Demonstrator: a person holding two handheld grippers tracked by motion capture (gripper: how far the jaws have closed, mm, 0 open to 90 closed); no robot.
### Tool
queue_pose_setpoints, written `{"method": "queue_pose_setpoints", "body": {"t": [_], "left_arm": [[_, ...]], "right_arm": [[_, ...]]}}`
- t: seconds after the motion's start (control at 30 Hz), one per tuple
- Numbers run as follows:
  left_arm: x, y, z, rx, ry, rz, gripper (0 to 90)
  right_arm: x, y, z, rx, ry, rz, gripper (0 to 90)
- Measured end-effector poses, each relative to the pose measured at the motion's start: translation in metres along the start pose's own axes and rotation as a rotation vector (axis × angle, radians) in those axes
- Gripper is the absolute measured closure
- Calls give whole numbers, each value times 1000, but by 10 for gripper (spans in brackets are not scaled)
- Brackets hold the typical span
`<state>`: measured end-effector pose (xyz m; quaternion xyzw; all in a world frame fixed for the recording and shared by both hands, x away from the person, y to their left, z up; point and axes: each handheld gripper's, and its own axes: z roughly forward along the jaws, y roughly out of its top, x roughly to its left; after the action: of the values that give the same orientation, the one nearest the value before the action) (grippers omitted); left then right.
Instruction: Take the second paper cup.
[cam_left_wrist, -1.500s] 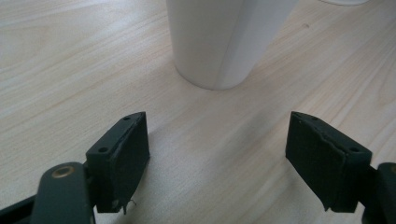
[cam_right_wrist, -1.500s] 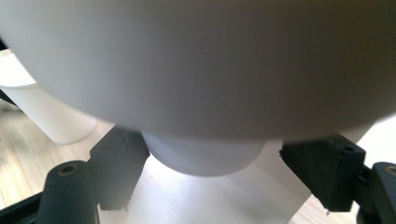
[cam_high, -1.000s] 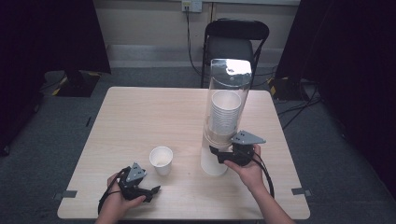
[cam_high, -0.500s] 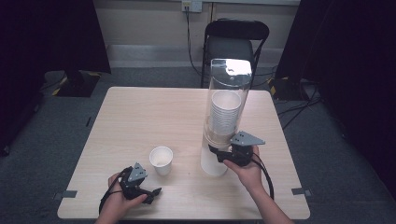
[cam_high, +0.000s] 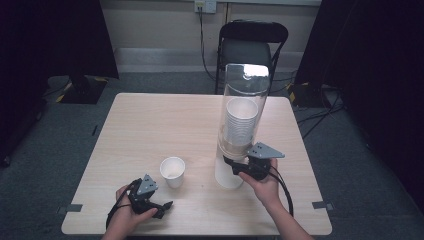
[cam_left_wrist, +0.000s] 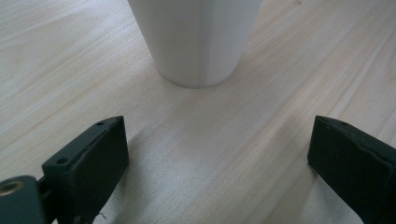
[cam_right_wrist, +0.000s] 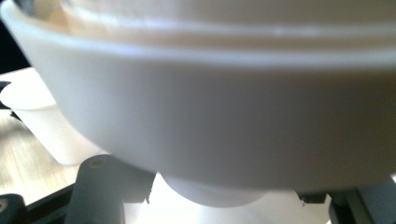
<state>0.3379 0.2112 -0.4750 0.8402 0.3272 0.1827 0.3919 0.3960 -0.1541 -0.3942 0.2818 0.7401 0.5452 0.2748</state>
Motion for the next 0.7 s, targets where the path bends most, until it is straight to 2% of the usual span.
{"method": "queue_pose_setpoints", "body": {"t": [0.13, 0.3, 0.53, 0.6, 0.63, 0.67, 0.7], "left_arm": [[0, 0, 0, 3, 1, 0, 46], [0, 0, 0, 3, 0, 0, 46], [0, 0, 0, 0, 0, -1, 46], [0, 0, 0, 1, 1, 0, 46], [0, 0, 0, 3, 0, 1, 45], [0, 0, 0, 3, 0, 1, 44], [0, 0, 0, 5, 0, 2, 44]], "right_arm": [[0, -3, 0, -17, 1, 13, 363], [0, -4, 0, -11, 3, 11, 365], [-1, -7, -1, -18, 16, 32, 368], [-1, -12, 3, 22, 27, 40, 375], [-1, -23, 8, 73, 32, 39, 375], [-1, -23, 8, 73, 32, 39, 375], [-3, -37, 13, 188, 47, 57, 374]]}}
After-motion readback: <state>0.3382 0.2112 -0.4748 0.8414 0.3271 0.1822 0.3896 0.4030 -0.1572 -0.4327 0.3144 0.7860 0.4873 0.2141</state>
